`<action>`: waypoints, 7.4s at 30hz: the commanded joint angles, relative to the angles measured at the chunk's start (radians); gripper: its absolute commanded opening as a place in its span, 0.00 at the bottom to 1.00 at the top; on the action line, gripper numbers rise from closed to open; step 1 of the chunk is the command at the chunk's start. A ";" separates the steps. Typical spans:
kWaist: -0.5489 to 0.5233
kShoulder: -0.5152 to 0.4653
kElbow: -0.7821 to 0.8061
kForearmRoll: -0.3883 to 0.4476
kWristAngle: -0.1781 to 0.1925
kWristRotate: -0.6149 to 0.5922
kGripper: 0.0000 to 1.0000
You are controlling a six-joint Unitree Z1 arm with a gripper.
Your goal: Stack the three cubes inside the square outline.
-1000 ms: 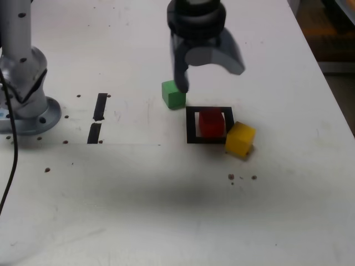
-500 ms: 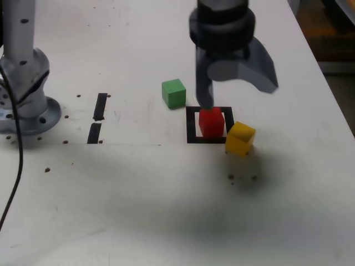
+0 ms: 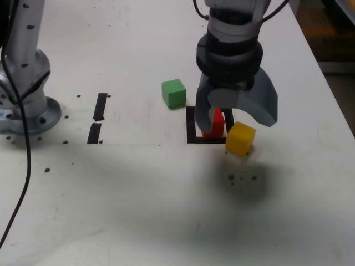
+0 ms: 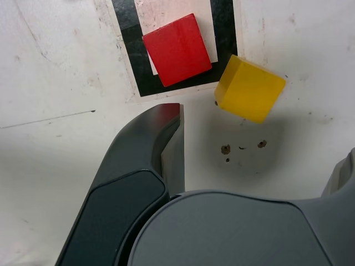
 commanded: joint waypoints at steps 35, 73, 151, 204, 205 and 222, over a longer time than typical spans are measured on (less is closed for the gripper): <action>0.026 0.104 -0.031 -0.025 0.045 0.206 0.99; 0.011 0.197 -0.066 -0.068 0.025 0.222 0.96; 0.098 -0.045 0.057 -0.023 -0.032 -0.211 0.14; 0.137 -0.035 0.169 -0.140 -0.104 -0.193 0.62; 0.137 -0.035 0.169 -0.140 -0.105 -0.192 0.66; 0.136 -0.120 0.116 0.053 0.020 -0.240 0.87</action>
